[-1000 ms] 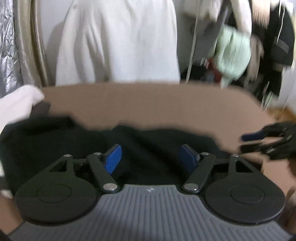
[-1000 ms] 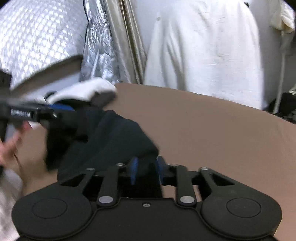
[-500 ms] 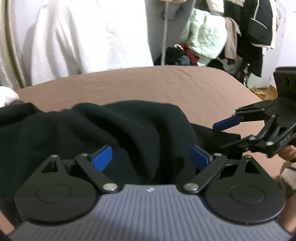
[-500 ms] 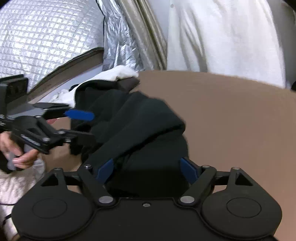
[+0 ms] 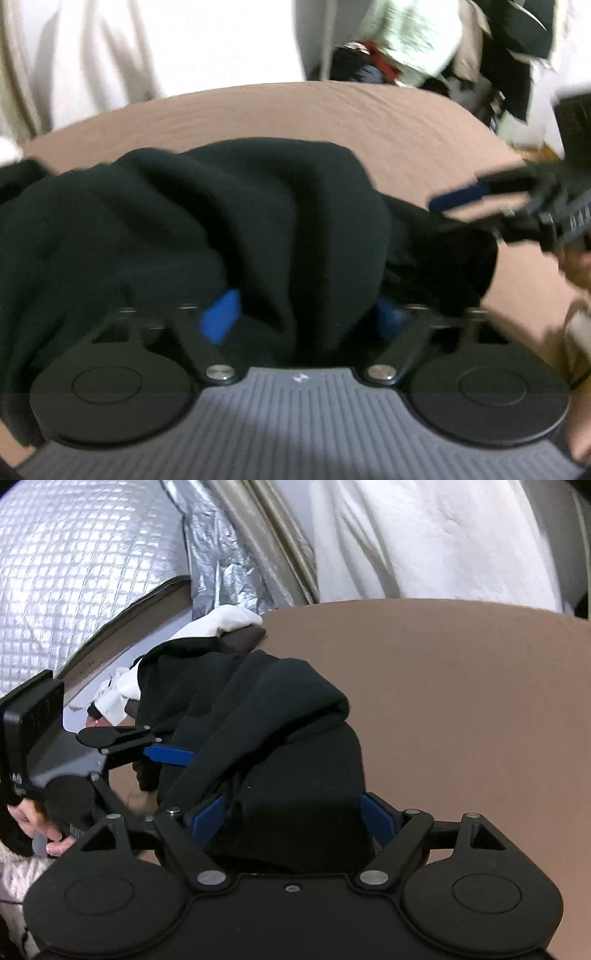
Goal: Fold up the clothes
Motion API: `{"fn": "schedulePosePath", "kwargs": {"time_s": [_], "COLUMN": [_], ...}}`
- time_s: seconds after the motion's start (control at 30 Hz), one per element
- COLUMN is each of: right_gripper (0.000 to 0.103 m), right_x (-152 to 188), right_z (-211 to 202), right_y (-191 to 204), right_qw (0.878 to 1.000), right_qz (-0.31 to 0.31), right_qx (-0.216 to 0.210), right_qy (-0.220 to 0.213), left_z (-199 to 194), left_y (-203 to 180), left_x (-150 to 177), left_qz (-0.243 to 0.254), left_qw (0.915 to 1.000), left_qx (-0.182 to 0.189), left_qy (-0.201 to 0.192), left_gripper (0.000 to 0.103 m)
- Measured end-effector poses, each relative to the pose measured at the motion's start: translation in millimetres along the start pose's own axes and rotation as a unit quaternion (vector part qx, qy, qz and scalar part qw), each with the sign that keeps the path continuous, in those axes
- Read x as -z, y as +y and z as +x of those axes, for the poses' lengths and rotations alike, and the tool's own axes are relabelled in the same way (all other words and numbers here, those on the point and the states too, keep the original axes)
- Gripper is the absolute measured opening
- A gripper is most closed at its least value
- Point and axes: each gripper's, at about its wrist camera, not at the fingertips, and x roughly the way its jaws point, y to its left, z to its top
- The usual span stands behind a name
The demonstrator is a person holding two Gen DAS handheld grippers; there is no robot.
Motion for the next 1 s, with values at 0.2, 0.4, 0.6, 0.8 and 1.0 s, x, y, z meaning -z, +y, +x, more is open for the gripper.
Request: {"fn": "schedulePosePath", "kwargs": {"time_s": [0.2, 0.4, 0.6, 0.8, 1.0], "right_gripper": [0.084, 0.084, 0.085, 0.089, 0.090], "right_x": [2.7, 6.8, 9.3, 21.9, 43.3], "right_z": [3.3, 7.6, 5.3, 20.1, 57.0], "right_y": [-8.7, -18.6, -26.5, 3.6, 20.6], "right_qw": [1.000, 0.997, 0.994, 0.994, 0.994], "right_qz": [0.018, 0.042, 0.102, 0.064, 0.059], "right_qx": [0.020, 0.051, -0.009, -0.052, -0.004], "right_qy": [0.015, 0.034, 0.035, 0.076, 0.092], "left_z": [-37.5, -53.9, -46.7, -35.2, -22.8], "left_y": [24.6, 55.2, 75.3, 72.0, 71.3], "left_x": [1.0, 0.3, 4.4, 7.3, 8.8], "left_qz": [-0.018, -0.035, -0.083, -0.061, -0.061], "left_qw": [0.9958, 0.9788, 0.9808, 0.9921, 0.9957], "left_qx": [-0.086, -0.197, -0.176, -0.109, -0.069], "left_qy": [-0.026, -0.044, -0.002, 0.012, 0.007], "left_gripper": [0.012, 0.024, 0.054, 0.054, 0.045]}}
